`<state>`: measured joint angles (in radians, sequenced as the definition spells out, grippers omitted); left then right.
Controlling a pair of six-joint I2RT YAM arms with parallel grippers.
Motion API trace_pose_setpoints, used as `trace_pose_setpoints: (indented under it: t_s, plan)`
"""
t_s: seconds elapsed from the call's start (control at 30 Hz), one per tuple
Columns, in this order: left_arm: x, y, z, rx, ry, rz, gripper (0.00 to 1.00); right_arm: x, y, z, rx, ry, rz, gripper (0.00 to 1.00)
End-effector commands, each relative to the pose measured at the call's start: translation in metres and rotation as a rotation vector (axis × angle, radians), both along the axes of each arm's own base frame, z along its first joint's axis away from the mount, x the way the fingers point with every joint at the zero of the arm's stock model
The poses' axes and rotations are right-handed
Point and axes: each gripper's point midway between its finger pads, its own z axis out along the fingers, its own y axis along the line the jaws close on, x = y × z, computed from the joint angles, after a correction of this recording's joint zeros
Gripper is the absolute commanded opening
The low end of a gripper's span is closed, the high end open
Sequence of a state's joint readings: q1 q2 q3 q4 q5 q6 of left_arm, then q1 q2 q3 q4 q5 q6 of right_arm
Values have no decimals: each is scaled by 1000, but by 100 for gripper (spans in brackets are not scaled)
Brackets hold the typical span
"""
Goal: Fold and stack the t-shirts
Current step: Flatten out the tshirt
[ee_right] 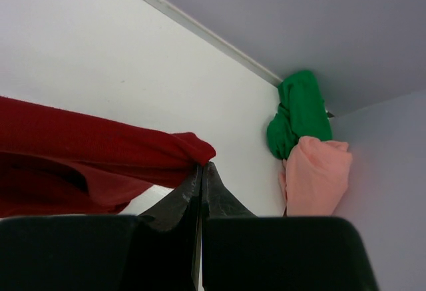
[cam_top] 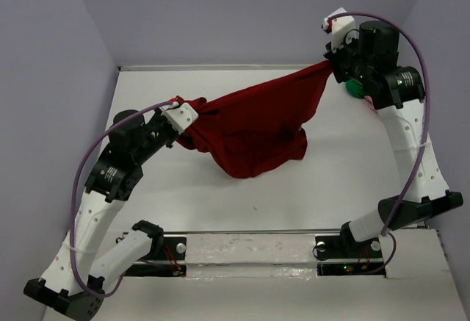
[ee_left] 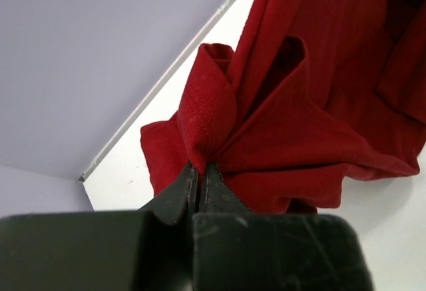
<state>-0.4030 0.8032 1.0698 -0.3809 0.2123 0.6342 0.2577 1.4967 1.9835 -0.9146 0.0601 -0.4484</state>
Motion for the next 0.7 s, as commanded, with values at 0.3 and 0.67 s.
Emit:
trace_pose_setpoints:
  t_s: [0.3, 0.67]
  plan:
    - [-4, 11, 11, -3, 10, -12, 0, -40, -35, 67, -4, -222, -88, 0]
    - [-73, -6, -3, 121, 96, -336, 68, -28, -42, 20, -60, -149, -130, 0]
